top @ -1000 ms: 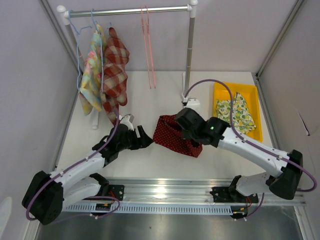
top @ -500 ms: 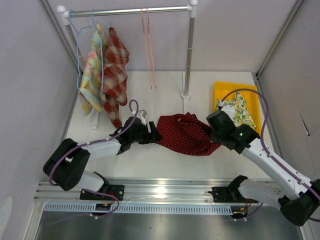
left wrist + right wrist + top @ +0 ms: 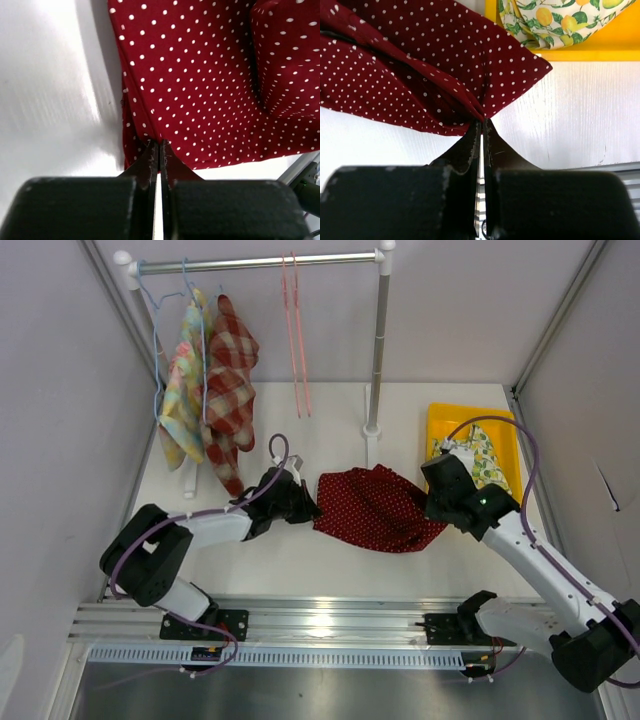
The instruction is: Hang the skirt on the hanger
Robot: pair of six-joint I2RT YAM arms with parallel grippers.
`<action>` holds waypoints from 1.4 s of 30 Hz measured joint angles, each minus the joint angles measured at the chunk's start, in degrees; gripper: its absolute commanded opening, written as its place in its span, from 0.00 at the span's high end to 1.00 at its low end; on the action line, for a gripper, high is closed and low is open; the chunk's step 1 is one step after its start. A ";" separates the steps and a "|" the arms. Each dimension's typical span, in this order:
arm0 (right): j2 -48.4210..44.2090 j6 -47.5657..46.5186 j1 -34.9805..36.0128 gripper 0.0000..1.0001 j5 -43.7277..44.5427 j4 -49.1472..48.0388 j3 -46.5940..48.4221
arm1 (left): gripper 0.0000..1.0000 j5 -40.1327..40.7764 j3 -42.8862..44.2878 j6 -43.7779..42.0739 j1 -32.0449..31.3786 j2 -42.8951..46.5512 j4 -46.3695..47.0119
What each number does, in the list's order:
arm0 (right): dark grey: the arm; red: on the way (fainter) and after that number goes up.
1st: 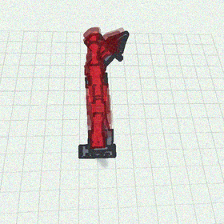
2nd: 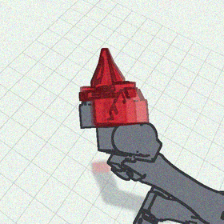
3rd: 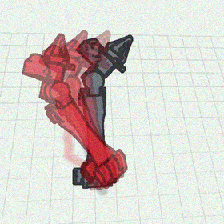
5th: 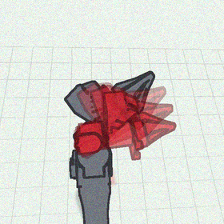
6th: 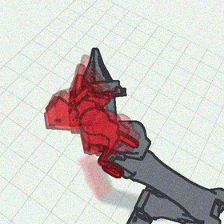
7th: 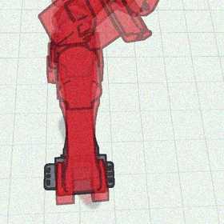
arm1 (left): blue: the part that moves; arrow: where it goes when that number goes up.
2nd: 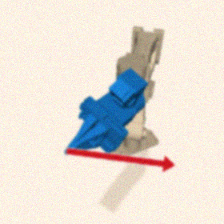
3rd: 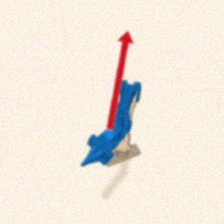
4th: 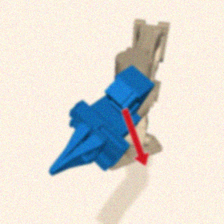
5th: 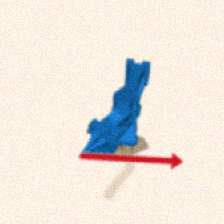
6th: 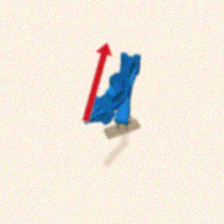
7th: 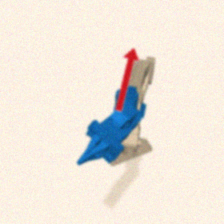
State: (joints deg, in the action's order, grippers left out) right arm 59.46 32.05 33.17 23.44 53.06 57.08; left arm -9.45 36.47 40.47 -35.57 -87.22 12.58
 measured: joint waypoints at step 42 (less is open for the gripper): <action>37.18 -5.31 7.06 0.26 -19.45 -20.11 23.96 | 1.00 37.48 -2.38 23.47 10.60 41.55 -51.58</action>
State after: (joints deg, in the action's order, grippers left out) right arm 96.64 26.74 40.23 3.99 32.95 81.03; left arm 28.03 34.09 63.94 -24.97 -45.67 -39.00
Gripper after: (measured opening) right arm 0.741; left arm 0.007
